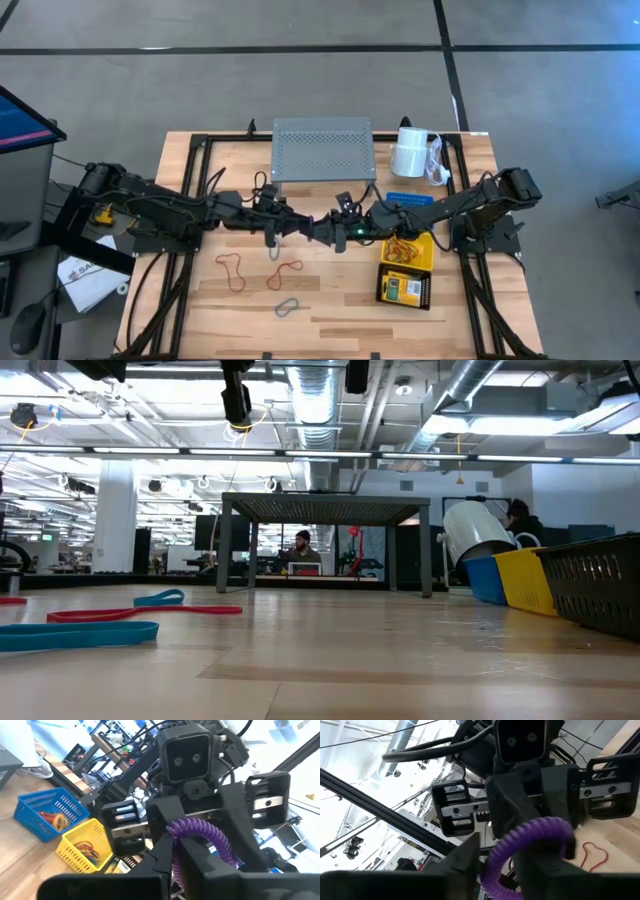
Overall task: Pick & Place Office Desk Supplies
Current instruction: Put the purple spring keychain into the blue basket
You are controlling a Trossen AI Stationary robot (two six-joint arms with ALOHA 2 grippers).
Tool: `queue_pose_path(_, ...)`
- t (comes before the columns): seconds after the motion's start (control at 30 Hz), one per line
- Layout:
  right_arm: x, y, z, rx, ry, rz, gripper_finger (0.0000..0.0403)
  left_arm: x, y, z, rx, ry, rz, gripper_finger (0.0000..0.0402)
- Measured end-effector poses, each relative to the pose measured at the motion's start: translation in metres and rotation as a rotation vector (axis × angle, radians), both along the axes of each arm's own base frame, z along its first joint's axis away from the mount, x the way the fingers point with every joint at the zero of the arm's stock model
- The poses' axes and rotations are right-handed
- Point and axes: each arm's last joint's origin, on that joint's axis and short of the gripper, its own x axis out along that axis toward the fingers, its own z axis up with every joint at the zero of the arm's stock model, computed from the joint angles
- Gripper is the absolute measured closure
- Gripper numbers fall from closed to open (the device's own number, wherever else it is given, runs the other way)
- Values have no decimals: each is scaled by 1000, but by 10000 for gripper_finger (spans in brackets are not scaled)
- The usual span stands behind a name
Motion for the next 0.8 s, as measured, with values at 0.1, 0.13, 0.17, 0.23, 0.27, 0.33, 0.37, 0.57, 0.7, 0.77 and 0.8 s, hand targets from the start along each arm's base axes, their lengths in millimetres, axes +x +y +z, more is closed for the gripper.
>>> queue_pose_path(0.1,0,0,0,-12,1,-3,361,0,0,2,-3,-14,-3,381)
queue_pose_path(0.13,0,1,0,-15,1,-2,378,0,0,2,-4,-14,-3,377)
queue_pose_path(0.17,0,1,0,-18,1,-2,385,0,0,2,-3,-13,-3,372)
queue_pose_path(0.23,0,0,0,-3,1,-1,385,0,0,2,-3,-12,-10,364)
queue_pose_path(0.27,0,0,0,0,-1,-2,388,0,-1,2,-2,-11,-16,360)
queue_pose_path(0.33,0,0,1,-1,-3,-1,392,0,-1,2,0,-9,-32,354)
queue_pose_path(0.37,-1,0,1,0,-5,-1,392,0,-1,2,1,-9,-43,351)
queue_pose_path(0.57,-11,-1,17,-28,-31,9,394,-6,0,6,14,-1,-68,335)
queue_pose_path(0.7,-25,-5,30,-73,3,10,395,-14,6,15,14,-17,-46,323)
queue_pose_path(0.77,-34,-7,37,-95,38,11,396,-18,10,19,14,-21,-38,318)
queue_pose_path(0.8,-40,-8,41,-104,61,12,396,-21,11,21,17,-20,-46,316)
